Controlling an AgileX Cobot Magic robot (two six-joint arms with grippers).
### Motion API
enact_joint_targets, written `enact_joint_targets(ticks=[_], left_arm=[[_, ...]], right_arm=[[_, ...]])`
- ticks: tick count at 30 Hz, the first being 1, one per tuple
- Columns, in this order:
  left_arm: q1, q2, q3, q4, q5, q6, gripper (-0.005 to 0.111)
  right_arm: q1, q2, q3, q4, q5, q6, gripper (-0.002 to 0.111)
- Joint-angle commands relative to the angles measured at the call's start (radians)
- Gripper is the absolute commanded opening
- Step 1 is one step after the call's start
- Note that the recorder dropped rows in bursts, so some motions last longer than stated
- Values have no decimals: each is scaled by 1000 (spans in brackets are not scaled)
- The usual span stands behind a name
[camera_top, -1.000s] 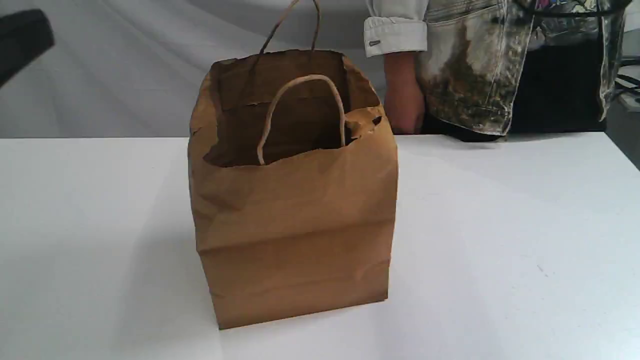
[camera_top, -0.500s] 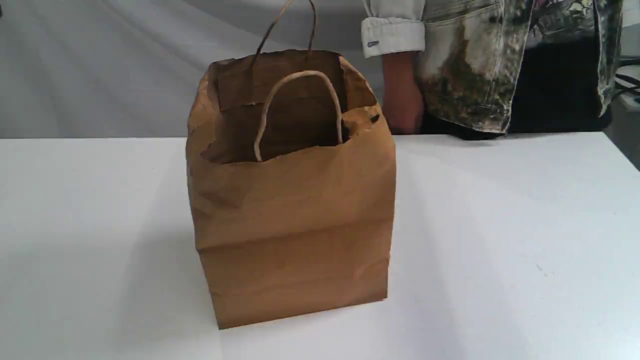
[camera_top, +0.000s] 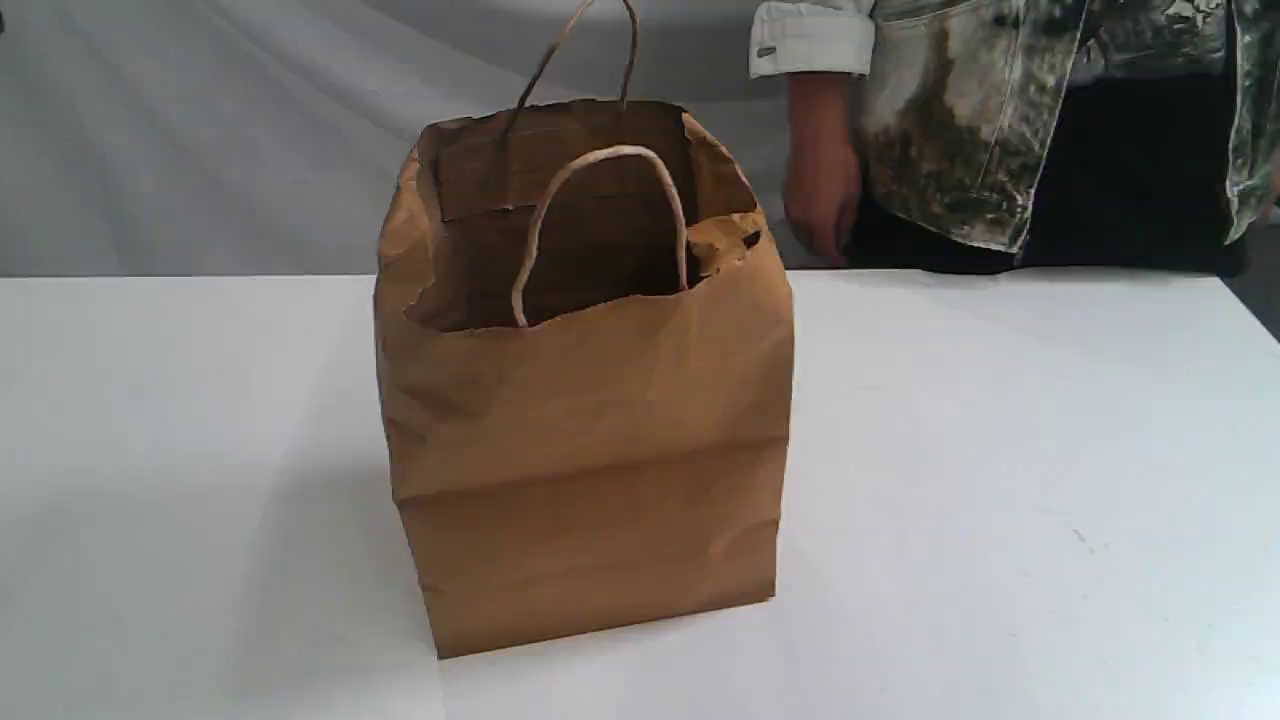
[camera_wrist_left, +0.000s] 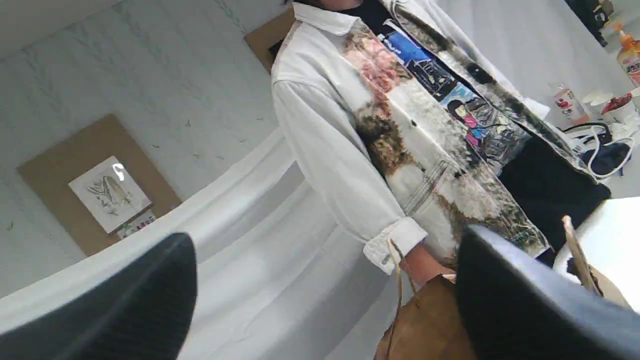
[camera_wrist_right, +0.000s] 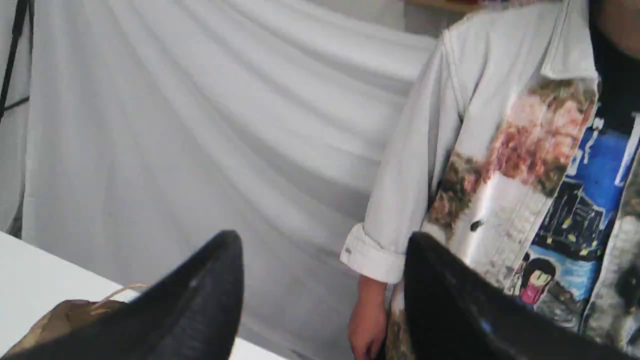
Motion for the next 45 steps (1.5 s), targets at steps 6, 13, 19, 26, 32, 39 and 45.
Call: enact_joint_targets(ticks=[6,13,19,26,32,39,45], left_arm=[[3,-5,8,-37,11,-12,72],[3,-5,8,-45,-26,-15,72],[3,-5,8,-45,-49,-31,72],[3,-5,8,-45,-49,-42,72],[3,-5,8,-45,-49,-46,72],[3,-5,8,-45,-49,-60,72],[3,-5,15,-45,-49,-60,72]], right_arm=[[-1,-456,384,-28,-313,-71,49],[-1,-716,598,-42,-514,-95,49],[-1,-812,622,-42,-410,-98,49],[-1,-853,622,-29,-133,-63,49],[-1,-990,733,-19,-152,-12,44],[-1,-1254,1025,-20,-353,-10,41],[9,-1238,1170,81,-250,1,41]])
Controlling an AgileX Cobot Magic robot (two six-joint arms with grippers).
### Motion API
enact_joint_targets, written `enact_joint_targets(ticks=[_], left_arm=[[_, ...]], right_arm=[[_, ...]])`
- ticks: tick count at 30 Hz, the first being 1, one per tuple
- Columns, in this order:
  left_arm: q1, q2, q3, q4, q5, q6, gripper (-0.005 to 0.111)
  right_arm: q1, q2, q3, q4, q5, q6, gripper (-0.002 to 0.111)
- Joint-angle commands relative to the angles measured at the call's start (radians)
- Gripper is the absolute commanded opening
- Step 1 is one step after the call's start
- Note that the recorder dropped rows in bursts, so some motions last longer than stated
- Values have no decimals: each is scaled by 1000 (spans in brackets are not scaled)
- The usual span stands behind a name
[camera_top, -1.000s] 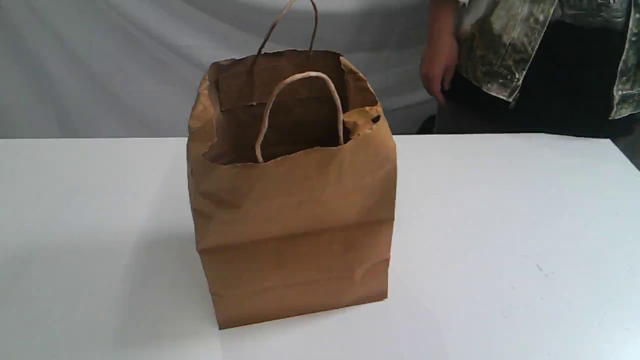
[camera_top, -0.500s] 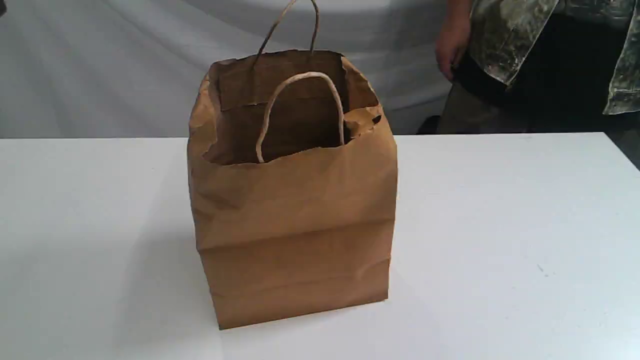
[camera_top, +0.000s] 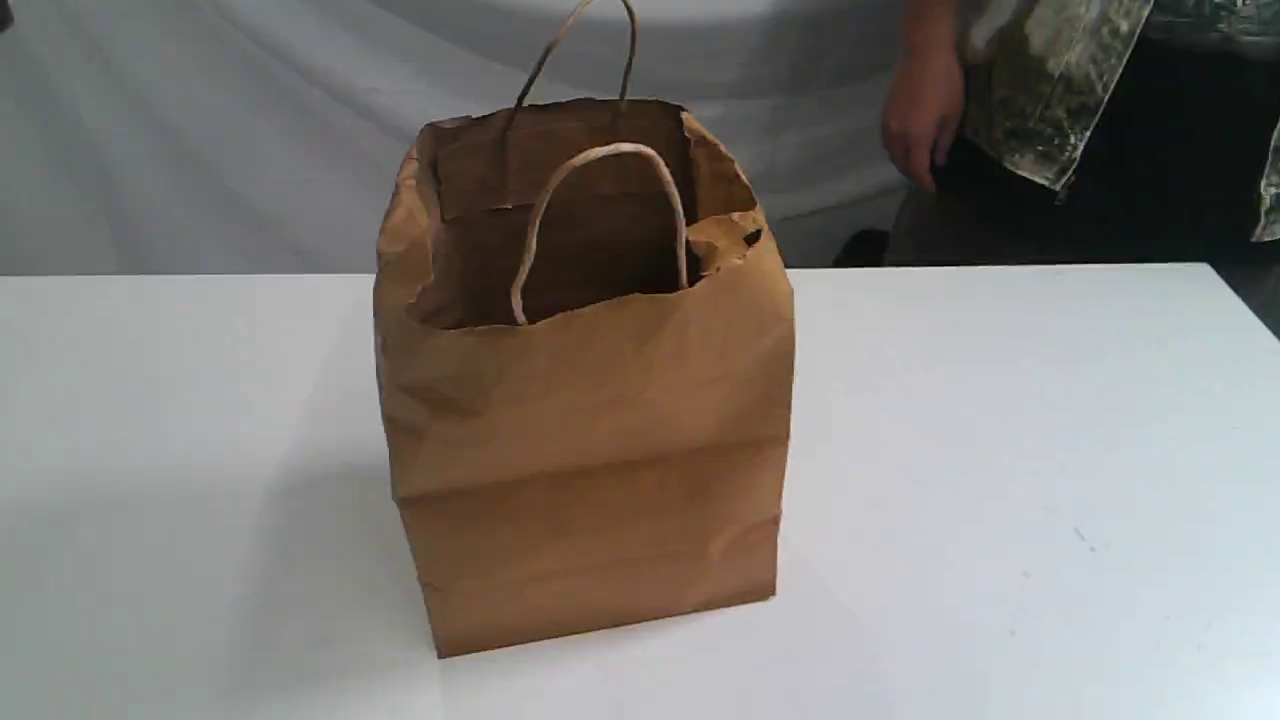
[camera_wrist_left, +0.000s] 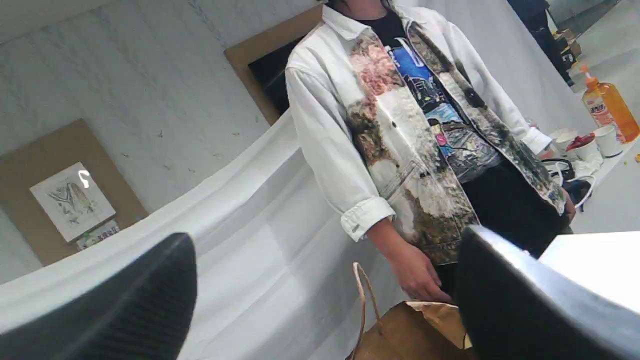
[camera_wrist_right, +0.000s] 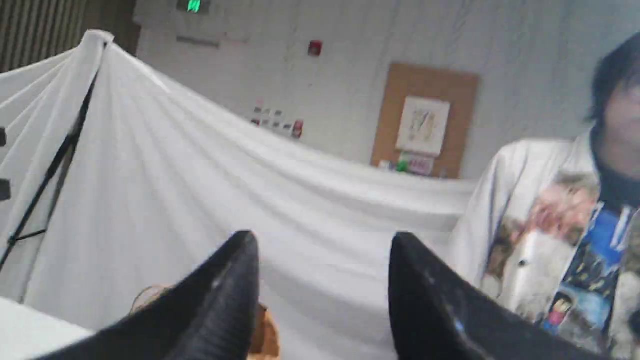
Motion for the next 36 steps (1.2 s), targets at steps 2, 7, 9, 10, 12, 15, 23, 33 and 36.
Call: enact_joint_targets(ticks=[2,7,9,10,12,15,23,33,36], left_arm=[[3,-3,9,-15,3,-10,72],[3,-3,10,-18,3,-13,72],[3,-3,10,-18,3,-13,72],[3,-3,10,-18,3,-13,72],[3,-3,10,-18,3,-13,72],[3,-3,10,-18,-10,-14,72],[3,-3,10,-18,-127,-15,72],[3,-3,75,-119,-153,-7,72],[3,-3,140,-178,-272,29,72]], right_arm=[[2,17,213,89,-107,-19,41],[2,17,491,157,-385,-32,41],[2,17,629,282,-515,-45,41],[2,17,675,345,-569,-77,41],[2,17,778,504,-654,-197,40],[2,17,892,685,-731,-379,37],[2,17,1045,794,-866,-547,28],[2,17,1121,819,-1023,-495,26],[2,17,1121,819,-1046,-454,26]])
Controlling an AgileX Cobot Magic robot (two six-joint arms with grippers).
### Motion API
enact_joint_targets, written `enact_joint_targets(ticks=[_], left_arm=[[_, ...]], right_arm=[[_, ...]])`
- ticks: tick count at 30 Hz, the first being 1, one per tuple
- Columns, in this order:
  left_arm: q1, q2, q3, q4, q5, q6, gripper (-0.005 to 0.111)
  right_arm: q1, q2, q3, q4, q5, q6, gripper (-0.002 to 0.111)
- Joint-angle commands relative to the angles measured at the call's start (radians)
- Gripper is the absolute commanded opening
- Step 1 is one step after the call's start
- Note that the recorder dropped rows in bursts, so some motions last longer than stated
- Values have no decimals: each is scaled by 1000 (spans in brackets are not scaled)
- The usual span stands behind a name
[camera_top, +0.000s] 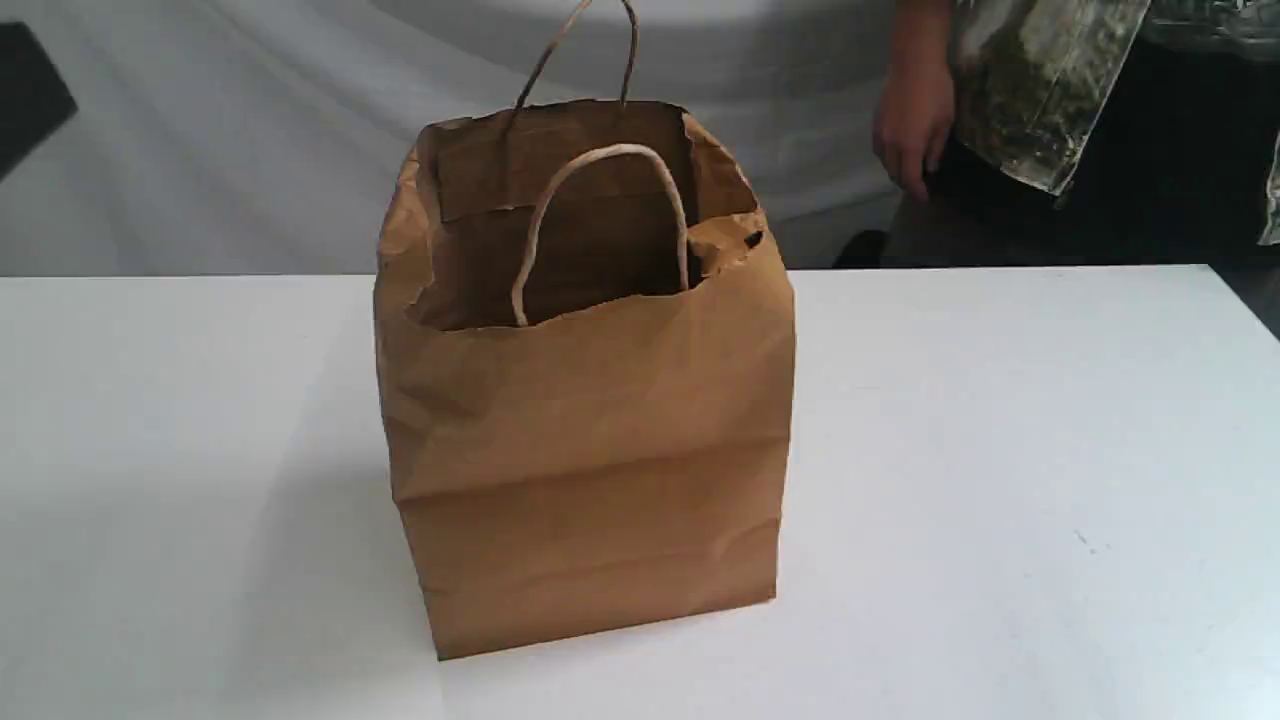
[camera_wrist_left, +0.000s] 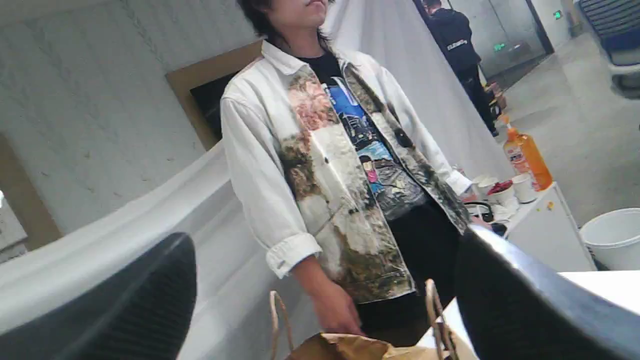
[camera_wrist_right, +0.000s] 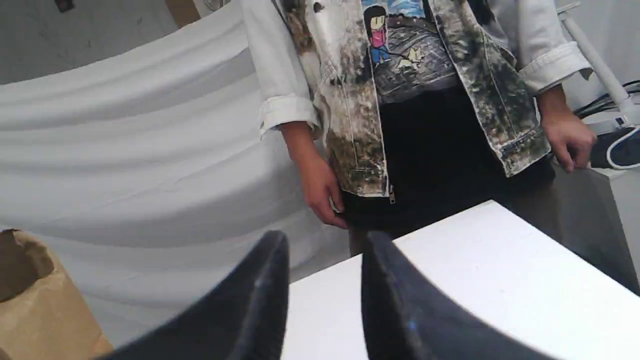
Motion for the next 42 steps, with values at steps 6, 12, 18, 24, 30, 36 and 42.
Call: enact_joint_targets(ticks=[6,12,18,24,30,36,42], left_arm=[[3,-3,248,-259,-315,256,72],[3,-3,430,-557,-293,482,72],[3,-3,534,-631,-293,485,72],[3,-3,601,-631,-290,476,72],[3,-3,601,-407,-134,193,72],[3,-3,601,-391,-98,150,70],[3,-3,601,-560,33,142,21]], right_arm=[[2,2,4,6,-30,85,26],[2,2,4,6,-34,85,26],[2,2,4,6,-34,85,26],[2,2,4,6,-34,85,26],[2,2,4,6,-34,81,26],[2,2,4,6,-34,79,26],[2,2,4,6,-34,79,26]])
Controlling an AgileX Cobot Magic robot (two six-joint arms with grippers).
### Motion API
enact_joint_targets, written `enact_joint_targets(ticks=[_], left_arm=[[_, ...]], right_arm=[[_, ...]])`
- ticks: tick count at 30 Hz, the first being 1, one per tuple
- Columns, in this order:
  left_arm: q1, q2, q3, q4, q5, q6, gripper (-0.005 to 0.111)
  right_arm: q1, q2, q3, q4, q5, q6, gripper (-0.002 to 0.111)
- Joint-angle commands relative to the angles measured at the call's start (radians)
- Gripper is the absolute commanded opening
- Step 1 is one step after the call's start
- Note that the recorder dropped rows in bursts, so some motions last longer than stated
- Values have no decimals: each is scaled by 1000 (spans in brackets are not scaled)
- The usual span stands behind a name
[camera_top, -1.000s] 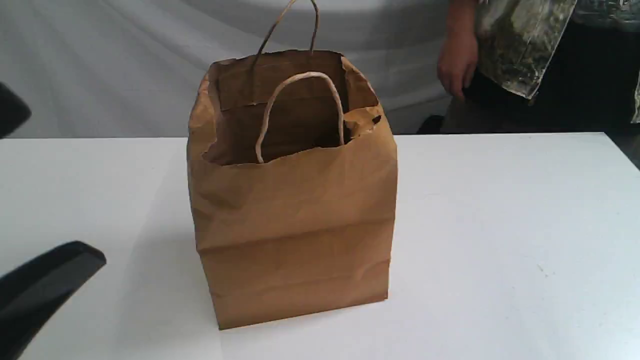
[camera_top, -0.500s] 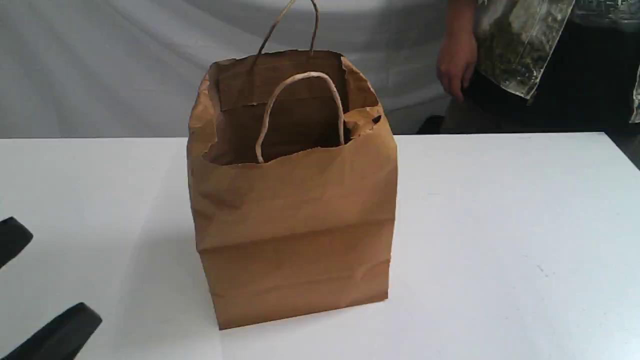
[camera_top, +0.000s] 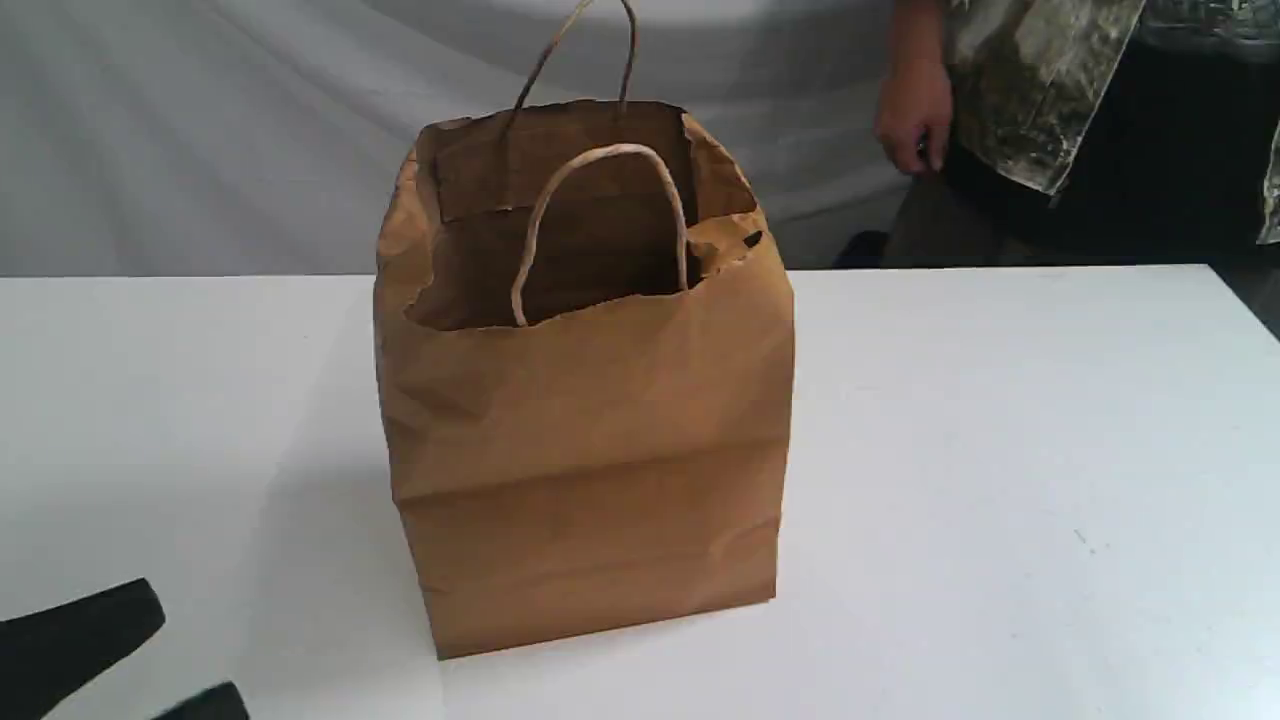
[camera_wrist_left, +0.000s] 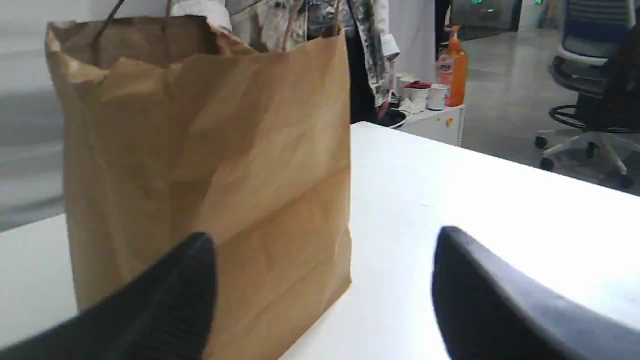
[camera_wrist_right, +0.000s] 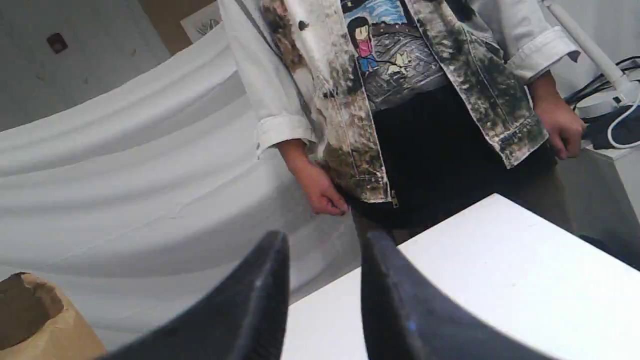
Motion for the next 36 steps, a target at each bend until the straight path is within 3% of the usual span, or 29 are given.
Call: enact_joint_targets(ticks=[1,2,3,7,11,16,19,24,36], left_arm=[[3,-3,4,-152,73,-17,15],[3,-3,4,-203,80,-17,2],[-1,-3,4,-260,81,-12,0],[-3,-13,4,-581,97,-5,0],[3,-101,4,-897,172,124,0],[3,-290,4,-1328,301,471,0],[39,-373,4,-1568,328,713,0],[95,-438,4,-1394,483,1076,0],[114,-658,4,-1348,801,1299,0]], right_arm=[[2,2,4,-4,-6,-2,26],[2,2,4,-4,-6,-2,26],[2,2,4,-4,-6,-2,26],[2,2,4,-4,-6,0,26],[2,2,4,-4,-6,0,26],[2,2,4,-4,-6,0,26],[2,2,4,-4,-6,0,26],[2,2,4,-4,-6,-2,26],[2,2,4,-4,-6,-2,26]])
